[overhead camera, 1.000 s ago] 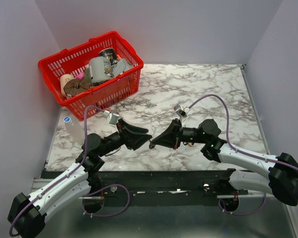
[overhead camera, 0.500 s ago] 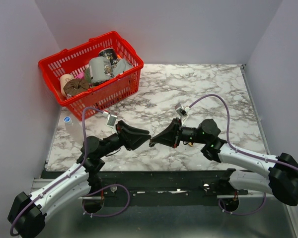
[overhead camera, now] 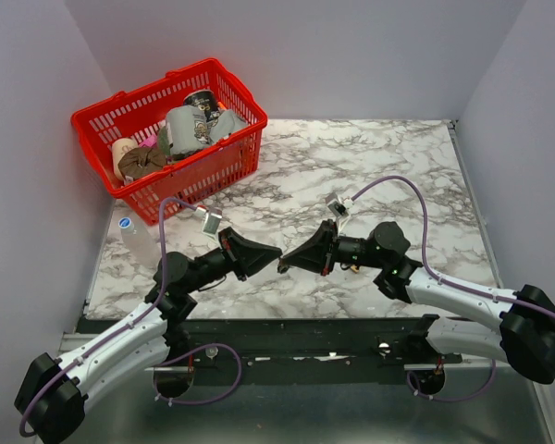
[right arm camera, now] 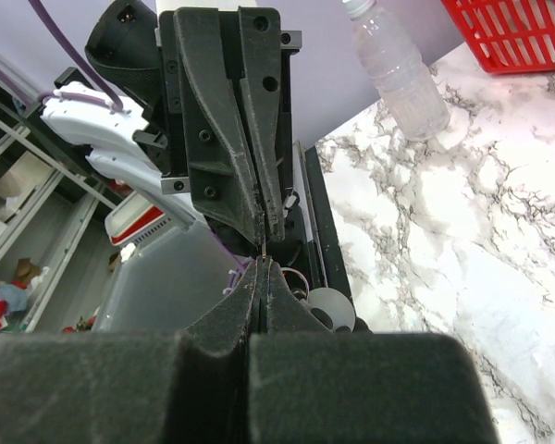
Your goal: Unlock with the key
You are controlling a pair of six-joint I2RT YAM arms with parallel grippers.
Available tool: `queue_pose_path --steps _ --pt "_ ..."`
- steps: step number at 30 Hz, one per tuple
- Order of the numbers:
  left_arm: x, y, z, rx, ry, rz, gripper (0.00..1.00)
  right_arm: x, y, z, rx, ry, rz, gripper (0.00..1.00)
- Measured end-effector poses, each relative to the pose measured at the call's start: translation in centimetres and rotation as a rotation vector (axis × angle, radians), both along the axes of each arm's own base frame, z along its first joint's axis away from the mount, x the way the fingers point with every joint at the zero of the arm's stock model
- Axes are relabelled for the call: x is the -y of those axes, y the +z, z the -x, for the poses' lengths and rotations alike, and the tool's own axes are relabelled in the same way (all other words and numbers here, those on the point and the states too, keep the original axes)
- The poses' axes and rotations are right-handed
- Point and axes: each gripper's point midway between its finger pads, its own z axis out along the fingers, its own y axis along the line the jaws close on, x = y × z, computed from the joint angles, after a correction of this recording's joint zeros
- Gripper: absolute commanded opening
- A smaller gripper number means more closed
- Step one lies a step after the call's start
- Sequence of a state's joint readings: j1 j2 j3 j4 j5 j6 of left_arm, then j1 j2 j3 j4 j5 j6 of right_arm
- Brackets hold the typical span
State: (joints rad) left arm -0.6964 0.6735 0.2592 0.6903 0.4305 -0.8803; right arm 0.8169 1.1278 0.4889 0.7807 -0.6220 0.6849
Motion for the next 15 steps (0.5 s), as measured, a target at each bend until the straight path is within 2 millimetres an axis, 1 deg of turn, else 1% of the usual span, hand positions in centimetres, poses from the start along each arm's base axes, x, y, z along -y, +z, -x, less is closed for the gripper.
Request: queue_pose_path --steps 6,8,9,11,12,15 --pt "0.1 -0.3 0.1 -0.002 -0.008 -0.009 0.0 0.0 -0.5 -0.1 -0.016 -0.005 0.017 0.02" --pt "0.1 -0.4 0.0 -0.003 -0.007 -0.013 0.0 -0.1 -0.5 -0.2 -0.023 -0.007 0.024 0.07" --pt "0.1 -0.4 0.0 -0.002 -0.005 -0.015 0.0 -0.1 -0.5 -0.2 -0.027 -0.008 0.029 0.14" --pt "0.1 -0.6 0.1 0.001 -0.003 -0.025 0.0 -0.1 -0.6 -0.3 -0.036 -0.011 0.046 0.21" --pt "0.0 -0.7 0.1 -0.001 -0.003 -0.031 0.0 -0.1 -0.7 -0.4 -0.038 -0.014 0.052 0.28" --pt "0.0 -1.1 0.2 -0.003 -0.003 -0.055 0.0 0.1 -0.7 -0.5 -0.033 -0.026 0.074 0.37"
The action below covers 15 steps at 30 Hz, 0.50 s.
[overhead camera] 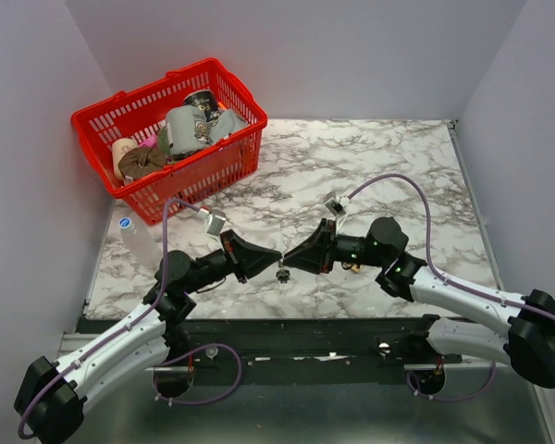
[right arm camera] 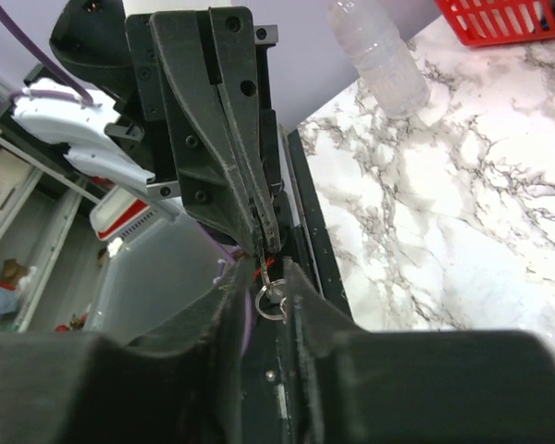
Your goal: Unlock with the key
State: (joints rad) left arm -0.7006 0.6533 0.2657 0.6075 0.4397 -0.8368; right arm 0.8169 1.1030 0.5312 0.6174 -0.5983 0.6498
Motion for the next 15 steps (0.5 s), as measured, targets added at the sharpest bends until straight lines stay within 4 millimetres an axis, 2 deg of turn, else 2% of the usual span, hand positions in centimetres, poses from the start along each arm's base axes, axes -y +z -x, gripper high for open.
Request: queue_pose_path --steps 6,15 --pt "0.0 -0.5 0.0 -0.003 -0.003 -0.026 0.0 0.1 0.2 0.3 0.025 0.017 0.021 0.43" --pt "0.1 -0.6 0.2 -0.002 -0.012 -0.029 0.0 -0.5 -0.5 1.5 0.017 0.126 0.053 0.44"
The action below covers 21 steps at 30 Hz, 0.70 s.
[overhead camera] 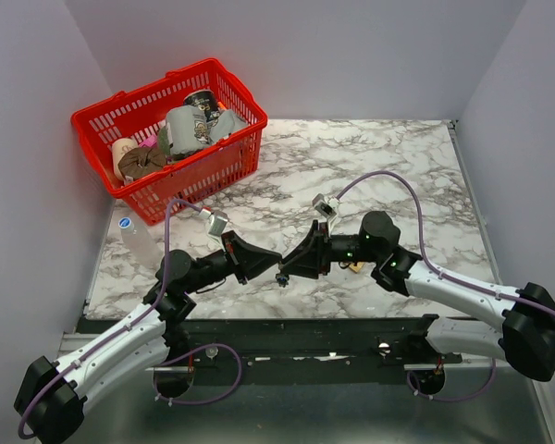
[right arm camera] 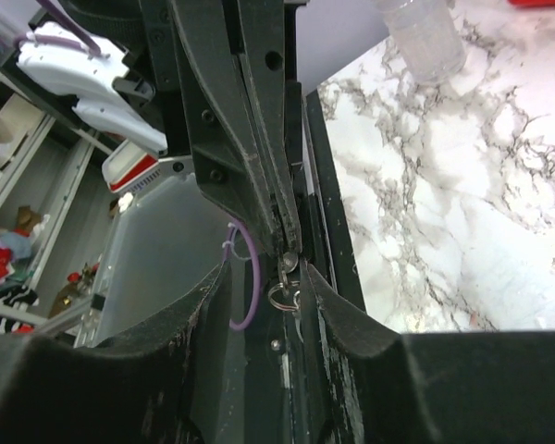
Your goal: Unlock with the key
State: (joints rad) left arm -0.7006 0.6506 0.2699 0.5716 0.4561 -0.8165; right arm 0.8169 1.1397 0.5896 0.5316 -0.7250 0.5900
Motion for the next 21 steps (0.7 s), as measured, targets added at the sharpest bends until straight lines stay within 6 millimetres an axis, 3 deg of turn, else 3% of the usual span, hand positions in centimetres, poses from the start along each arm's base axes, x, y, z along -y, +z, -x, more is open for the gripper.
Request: queue_pose_path --steps 5,11,16,21 --pt "0.04 -0.03 0.06 -0.001 -0.004 -0.001 0.0 -0.09 -0.76 0.21 -0.007 0.022 0.02 0.41" --pt "0.11 -0.18 0.07 -0.004 -0.007 -0.005 0.0 -0.09 -0.81 0.22 0.003 0.025 0.021 0.29" --pt "0.23 -0.4 0.09 -0.01 -0.014 -0.012 0.0 -0.1 -1.01 0.12 0.008 0.023 0.026 0.03" --pt "0.27 -0.44 0.21 -0.01 -0.022 -0.014 0.0 -0.1 -1.17 0.11 0.007 0.024 0.031 0.01"
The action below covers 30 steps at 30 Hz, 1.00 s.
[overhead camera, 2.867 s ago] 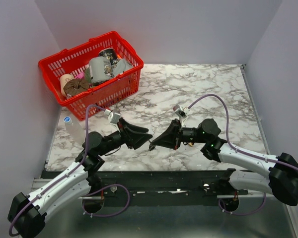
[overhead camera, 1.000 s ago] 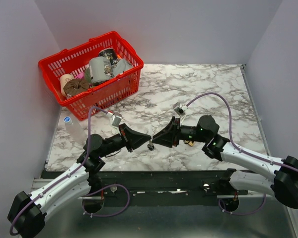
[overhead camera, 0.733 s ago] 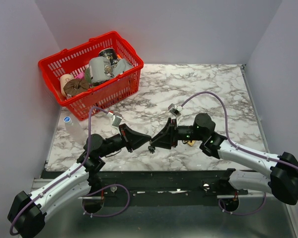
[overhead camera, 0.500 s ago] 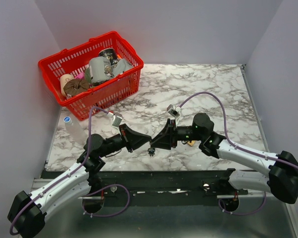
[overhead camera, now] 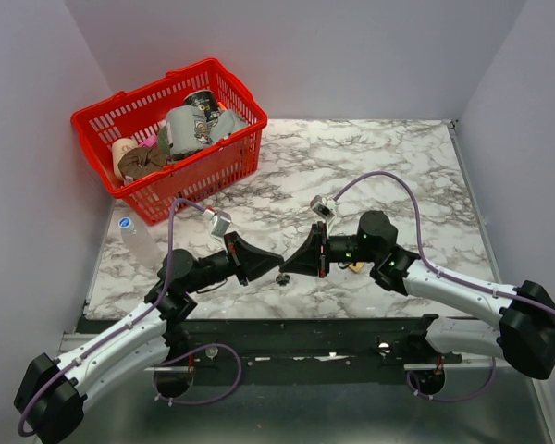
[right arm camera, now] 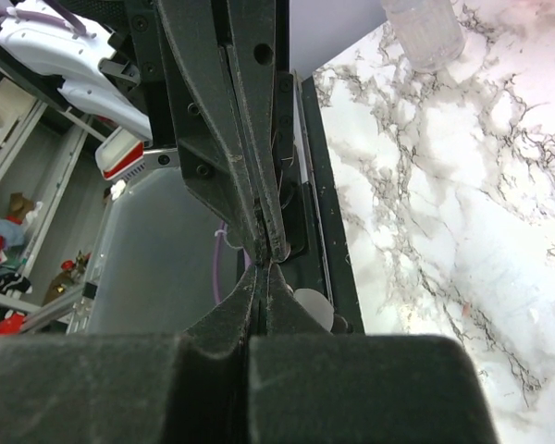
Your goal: Unlock with the key
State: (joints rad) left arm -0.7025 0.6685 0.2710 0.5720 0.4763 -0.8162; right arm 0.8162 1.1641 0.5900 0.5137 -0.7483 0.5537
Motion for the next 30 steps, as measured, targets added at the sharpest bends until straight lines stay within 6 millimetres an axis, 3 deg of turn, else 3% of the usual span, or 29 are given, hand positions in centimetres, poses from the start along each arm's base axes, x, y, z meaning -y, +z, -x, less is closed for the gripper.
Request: queue_pose_path --steps 2,3,5,6,7,9,15,20,26,30 --pt "0.0 0.0 0.0 0.0 0.0 0.0 0.0 0.0 0.0 0.0 0.001 0.0 0.0 0.01" --pt "0.0 0.0 0.0 0.0 0.0 0.0 0.05 0.0 0.0 0.0 0.001 0.0 0.0 0.01" --pt "0.0 0.0 -0.1 -0.001 0.001 -0.005 0.34 0.0 0.0 -0.1 -0.002 -0.006 0.0 0.01" --pt "0.1 -0.1 -0.2 0.001 0.003 -0.016 0.67 0.0 0.0 -0.2 -0.003 -0.014 0.002 0.01" --pt "0.2 0.0 -0.4 0.008 0.006 -0.028 0.78 0.2 0.0 -0.6 -0.007 -0.036 0.007 0.01" --pt "0.4 -0.1 -1.0 0.024 0.019 -0.061 0.88 0.9 -0.1 -1.4 -0.012 -0.08 0.016 0.01" --pt "2.2 -1.2 -4.3 0.055 0.033 -0.269 0.9 6.8 -0.4 -8.0 -0.012 -0.373 0.057 0.01" --pt "5.2 -4.2 -5.7 0.028 -0.031 -0.433 0.9 12.3 -1.2 -11.5 -0.029 -0.589 0.095 0.01" --pt "8.7 -6.2 -7.9 0.11 -0.109 -0.632 0.9 17.7 -0.6 -12.7 0.013 -0.804 0.113 0.01" --pt "9.6 -9.8 -9.5 0.171 -0.165 -0.773 0.89 19.8 0.9 -11.8 0.106 -0.912 0.128 0.01"
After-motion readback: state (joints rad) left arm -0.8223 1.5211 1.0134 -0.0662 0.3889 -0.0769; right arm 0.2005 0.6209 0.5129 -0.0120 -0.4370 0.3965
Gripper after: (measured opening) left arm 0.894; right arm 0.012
